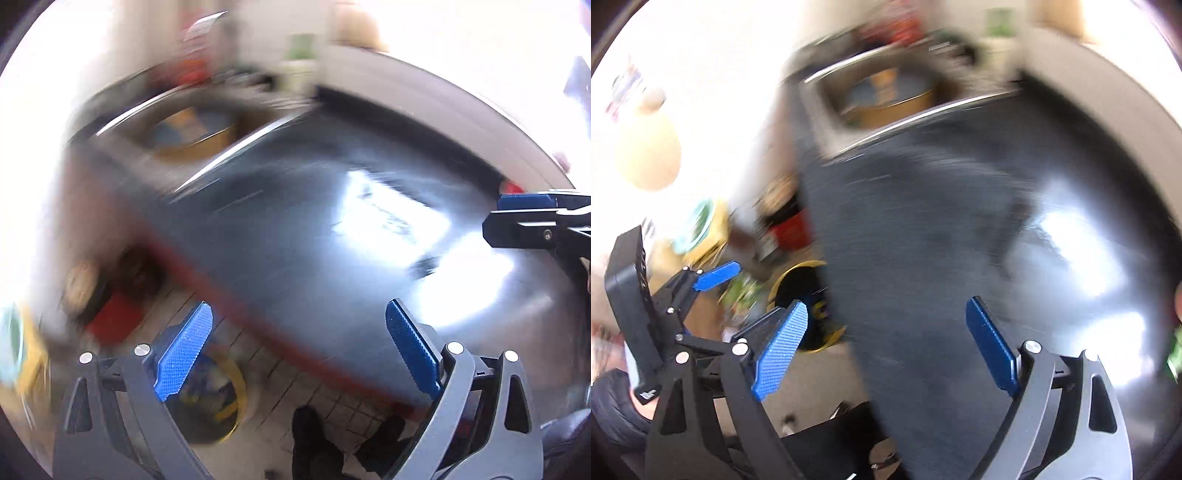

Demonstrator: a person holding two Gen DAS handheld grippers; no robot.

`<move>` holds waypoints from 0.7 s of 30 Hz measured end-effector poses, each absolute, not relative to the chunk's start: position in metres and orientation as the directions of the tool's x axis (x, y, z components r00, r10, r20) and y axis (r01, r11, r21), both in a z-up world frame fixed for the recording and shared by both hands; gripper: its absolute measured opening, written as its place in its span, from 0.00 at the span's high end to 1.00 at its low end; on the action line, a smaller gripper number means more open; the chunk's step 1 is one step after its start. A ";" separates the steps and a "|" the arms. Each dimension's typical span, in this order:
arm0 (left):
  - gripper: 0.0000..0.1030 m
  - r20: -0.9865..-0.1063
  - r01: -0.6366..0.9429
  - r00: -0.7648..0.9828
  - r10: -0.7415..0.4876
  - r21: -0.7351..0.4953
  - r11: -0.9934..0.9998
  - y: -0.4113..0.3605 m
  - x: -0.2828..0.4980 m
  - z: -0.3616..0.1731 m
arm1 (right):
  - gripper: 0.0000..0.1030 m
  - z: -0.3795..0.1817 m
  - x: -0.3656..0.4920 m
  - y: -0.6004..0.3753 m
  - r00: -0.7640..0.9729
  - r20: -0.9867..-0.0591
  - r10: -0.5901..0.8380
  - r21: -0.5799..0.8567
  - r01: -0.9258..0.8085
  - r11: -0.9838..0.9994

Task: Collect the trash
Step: 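Swing both open tools back over the counter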

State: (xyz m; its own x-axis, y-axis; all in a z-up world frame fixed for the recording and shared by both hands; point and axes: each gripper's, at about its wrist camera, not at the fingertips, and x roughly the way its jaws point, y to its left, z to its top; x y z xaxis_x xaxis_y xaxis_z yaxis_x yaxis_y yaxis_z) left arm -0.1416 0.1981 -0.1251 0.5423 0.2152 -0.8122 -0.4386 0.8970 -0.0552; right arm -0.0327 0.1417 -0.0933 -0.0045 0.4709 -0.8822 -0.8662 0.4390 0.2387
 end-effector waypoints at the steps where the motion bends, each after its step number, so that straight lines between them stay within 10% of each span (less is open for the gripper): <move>1: 0.11 -0.808 -0.387 0.555 0.197 -0.042 0.921 0.184 -0.123 -0.121 | 0.18 -0.085 -0.014 0.114 0.049 -0.877 0.479 0.225 -0.837 0.498; 21: 0.11 -0.798 0.239 0.590 -0.120 0.031 0.971 -0.096 0.063 -0.093 | 0.18 -0.047 0.081 -0.266 0.495 -0.833 0.249 0.144 -0.241 0.960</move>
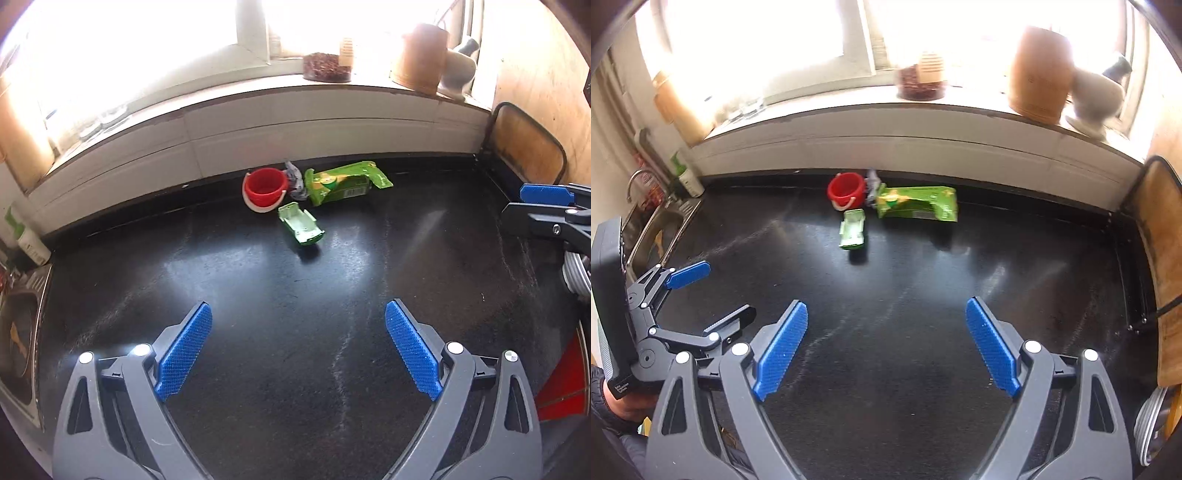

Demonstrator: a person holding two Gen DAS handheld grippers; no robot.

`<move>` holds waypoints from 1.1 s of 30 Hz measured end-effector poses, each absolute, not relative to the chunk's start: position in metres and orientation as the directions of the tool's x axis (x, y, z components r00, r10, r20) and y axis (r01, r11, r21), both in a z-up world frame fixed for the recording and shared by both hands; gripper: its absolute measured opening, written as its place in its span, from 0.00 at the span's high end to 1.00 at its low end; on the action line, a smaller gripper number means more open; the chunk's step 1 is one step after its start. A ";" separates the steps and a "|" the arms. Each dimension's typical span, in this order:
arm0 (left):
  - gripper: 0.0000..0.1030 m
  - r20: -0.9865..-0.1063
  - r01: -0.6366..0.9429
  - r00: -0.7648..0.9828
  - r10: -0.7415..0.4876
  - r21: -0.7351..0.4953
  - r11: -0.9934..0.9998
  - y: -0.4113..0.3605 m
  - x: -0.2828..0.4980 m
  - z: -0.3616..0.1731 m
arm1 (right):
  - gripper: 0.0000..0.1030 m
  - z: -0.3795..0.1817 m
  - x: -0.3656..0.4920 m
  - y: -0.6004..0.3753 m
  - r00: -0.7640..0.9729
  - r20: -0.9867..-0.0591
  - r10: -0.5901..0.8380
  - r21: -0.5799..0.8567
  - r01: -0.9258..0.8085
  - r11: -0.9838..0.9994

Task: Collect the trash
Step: 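Grasp the green plastic tray with the left tool while the right tool grasps the green snack bag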

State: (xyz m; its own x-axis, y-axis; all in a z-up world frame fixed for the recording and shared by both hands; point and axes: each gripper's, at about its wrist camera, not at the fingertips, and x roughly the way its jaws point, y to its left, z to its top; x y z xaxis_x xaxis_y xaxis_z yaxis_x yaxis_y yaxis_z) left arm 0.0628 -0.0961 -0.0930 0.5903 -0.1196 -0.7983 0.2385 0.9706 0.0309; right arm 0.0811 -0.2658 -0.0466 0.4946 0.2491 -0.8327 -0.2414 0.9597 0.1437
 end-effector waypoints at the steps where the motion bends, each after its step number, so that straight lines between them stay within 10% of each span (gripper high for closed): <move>1: 0.11 -0.800 0.239 0.588 -0.120 0.030 0.971 -0.098 0.066 -0.095 | 0.18 -0.047 0.082 -0.272 0.494 -0.833 0.248 0.147 -0.234 0.961; 33: 0.11 -0.925 0.060 0.379 -0.004 0.020 0.998 -0.135 0.252 -0.219 | 0.25 -0.190 0.310 -0.285 0.296 -0.920 0.255 0.156 -0.319 0.935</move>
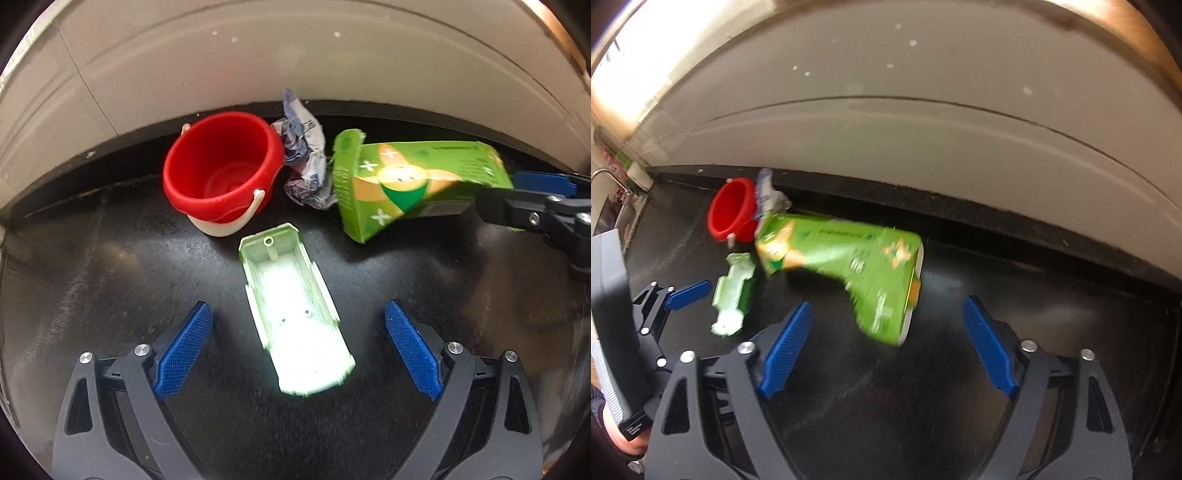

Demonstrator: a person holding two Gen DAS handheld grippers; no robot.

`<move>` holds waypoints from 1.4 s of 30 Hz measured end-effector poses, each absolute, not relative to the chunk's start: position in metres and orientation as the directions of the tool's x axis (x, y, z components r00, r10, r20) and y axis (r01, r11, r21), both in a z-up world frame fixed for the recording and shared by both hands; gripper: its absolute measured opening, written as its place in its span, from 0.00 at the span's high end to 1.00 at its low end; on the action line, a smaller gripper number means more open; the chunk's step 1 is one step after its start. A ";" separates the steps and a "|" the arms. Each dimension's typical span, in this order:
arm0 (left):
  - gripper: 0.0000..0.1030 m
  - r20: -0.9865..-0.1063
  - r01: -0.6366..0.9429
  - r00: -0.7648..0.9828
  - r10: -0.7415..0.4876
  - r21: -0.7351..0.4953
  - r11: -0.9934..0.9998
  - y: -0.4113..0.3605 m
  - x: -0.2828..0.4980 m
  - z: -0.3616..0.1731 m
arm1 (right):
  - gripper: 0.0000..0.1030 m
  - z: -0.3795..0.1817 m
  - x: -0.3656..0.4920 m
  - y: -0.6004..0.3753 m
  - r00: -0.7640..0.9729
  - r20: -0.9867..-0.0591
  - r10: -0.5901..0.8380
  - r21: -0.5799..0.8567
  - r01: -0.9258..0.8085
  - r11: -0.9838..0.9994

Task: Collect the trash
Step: 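Grasp the green plastic tray with the left tool while the right tool grasps the green snack bag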

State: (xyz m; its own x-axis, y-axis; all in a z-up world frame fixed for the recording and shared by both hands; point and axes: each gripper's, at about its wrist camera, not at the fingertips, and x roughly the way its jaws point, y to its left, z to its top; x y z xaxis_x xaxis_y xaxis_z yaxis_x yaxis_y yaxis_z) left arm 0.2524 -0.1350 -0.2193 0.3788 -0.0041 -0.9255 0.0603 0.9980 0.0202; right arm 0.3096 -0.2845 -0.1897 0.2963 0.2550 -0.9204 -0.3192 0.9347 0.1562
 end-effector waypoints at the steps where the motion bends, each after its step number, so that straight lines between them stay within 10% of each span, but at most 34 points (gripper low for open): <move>1: 0.11 -0.924 0.059 0.383 -0.007 0.017 0.998 -0.134 0.254 -0.220 | 0.29 -0.192 0.313 -0.283 0.298 -0.920 0.254 0.152 -0.326 0.933; 5: 0.20 -0.921 0.072 0.390 -0.017 0.012 0.997 -0.134 0.259 -0.217 | 0.51 -0.200 0.318 -0.275 0.282 -0.920 0.271 0.159 -0.362 0.918; 6: 0.34 -0.917 0.083 0.399 -0.021 0.013 0.996 -0.134 0.258 -0.214 | 0.73 -0.202 0.321 -0.274 0.277 -0.922 0.272 0.160 -0.367 0.916; 9: 0.68 -0.918 0.109 0.395 -0.041 0.002 0.994 -0.135 0.257 -0.207 | 0.79 -0.199 0.315 -0.271 0.284 -0.911 0.300 0.181 -0.380 0.907; 42: 0.69 -0.832 -0.010 0.555 0.004 -0.002 1.000 -0.077 0.080 -0.106 | 0.81 -0.089 0.142 -0.279 0.434 -0.828 0.356 0.196 -0.370 0.908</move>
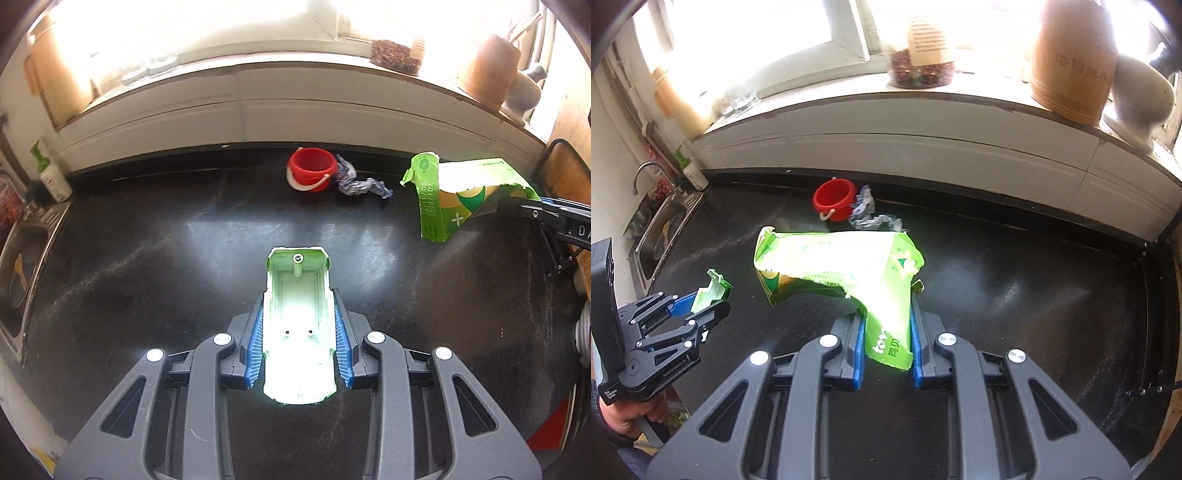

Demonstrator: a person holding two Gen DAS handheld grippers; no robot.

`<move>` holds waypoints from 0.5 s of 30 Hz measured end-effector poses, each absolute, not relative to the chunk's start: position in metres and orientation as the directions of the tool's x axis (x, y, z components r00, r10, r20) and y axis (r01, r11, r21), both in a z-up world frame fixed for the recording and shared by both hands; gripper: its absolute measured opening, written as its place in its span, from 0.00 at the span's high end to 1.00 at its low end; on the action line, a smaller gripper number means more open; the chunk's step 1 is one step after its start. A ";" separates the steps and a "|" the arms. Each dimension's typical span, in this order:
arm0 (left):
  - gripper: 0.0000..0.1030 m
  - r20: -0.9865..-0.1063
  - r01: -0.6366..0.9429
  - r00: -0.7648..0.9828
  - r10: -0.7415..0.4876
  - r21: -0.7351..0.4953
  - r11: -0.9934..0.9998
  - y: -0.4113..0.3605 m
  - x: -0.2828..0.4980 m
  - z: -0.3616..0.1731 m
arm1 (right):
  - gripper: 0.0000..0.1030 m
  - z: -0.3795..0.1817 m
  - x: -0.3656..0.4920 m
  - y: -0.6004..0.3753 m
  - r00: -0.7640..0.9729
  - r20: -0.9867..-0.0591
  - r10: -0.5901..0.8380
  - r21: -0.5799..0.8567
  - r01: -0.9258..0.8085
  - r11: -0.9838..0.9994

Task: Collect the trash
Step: 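Grasp the green plastic tray with the left tool while the right tool grasps the green snack bag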

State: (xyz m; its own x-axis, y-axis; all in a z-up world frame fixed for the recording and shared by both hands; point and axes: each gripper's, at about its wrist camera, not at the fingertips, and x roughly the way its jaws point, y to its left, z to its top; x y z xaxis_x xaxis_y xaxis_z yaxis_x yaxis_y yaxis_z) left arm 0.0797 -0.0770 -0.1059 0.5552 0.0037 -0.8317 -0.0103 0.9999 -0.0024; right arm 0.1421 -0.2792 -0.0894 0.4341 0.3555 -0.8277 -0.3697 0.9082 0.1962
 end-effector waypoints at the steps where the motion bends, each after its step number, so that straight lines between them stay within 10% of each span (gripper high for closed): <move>1: 0.69 -0.830 -0.020 0.558 0.009 -0.003 1.000 -0.073 0.074 -0.103 | 0.81 -0.087 0.137 -0.271 0.432 -0.825 0.364 0.196 -0.386 0.902; 15: 0.69 -0.805 -0.422 0.528 0.270 0.027 0.906 0.088 -0.067 -0.087 | 0.81 -0.083 0.076 -0.070 0.238 -0.814 0.530 0.223 -0.715 0.663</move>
State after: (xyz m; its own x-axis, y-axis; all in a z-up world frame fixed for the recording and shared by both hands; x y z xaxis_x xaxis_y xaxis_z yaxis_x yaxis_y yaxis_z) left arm -0.0666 0.0880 -0.0868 0.5285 0.2700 -0.8049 -0.4218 0.9063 0.0271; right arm 0.0759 -0.0699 -0.0826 0.2376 0.5300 -0.8140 -0.7150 0.6626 0.2228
